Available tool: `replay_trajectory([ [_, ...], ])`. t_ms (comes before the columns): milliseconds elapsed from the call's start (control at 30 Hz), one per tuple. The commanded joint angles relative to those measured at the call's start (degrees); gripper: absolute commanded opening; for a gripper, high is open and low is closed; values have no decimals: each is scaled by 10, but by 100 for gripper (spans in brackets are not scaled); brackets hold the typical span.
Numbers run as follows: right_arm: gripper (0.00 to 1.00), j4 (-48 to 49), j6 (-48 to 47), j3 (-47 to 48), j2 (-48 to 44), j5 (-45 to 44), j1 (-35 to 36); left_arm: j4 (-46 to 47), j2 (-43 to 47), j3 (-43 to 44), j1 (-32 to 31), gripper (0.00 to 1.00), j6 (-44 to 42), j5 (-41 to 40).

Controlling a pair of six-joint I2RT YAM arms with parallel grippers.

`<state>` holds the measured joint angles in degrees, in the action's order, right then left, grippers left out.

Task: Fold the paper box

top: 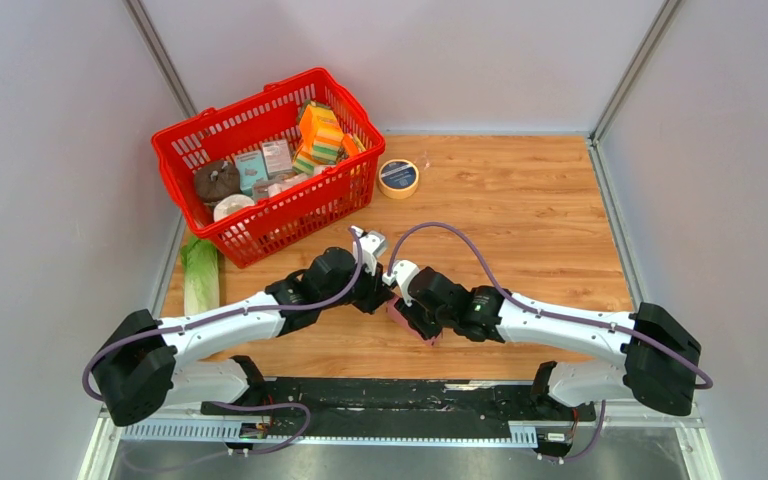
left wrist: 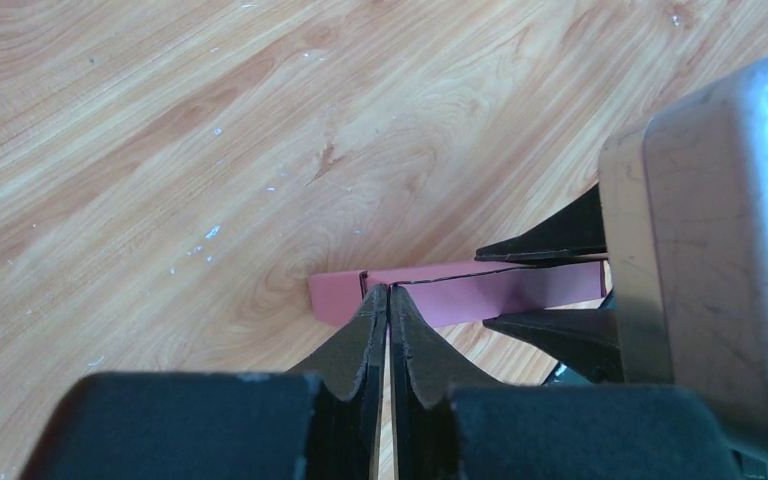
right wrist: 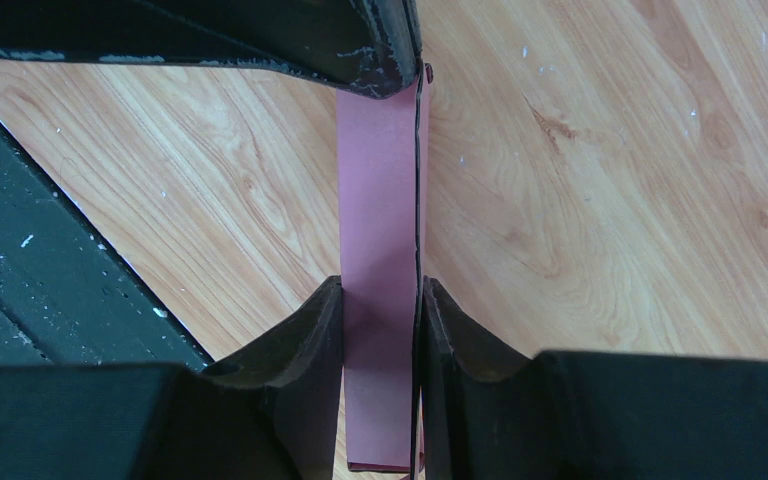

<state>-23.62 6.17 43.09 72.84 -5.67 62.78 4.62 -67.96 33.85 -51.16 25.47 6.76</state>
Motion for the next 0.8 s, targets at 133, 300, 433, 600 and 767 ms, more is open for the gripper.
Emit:
replay_trajectory([
  [133,22,22,-2,13,4,8,-3,-38,-4,35,-24,6,-51,-52],
  [300,22,21,-2,16,8,6,-3,-43,-4,32,-32,0,-58,-63],
  [433,26,26,-1,15,9,0,-2,-39,-7,27,-36,0,-59,-65],
  [600,27,34,-5,12,7,-13,-3,-27,-4,17,-43,0,-58,-89],
  [767,27,45,-9,11,12,-14,-2,-6,0,-2,-46,0,-47,-104],
])
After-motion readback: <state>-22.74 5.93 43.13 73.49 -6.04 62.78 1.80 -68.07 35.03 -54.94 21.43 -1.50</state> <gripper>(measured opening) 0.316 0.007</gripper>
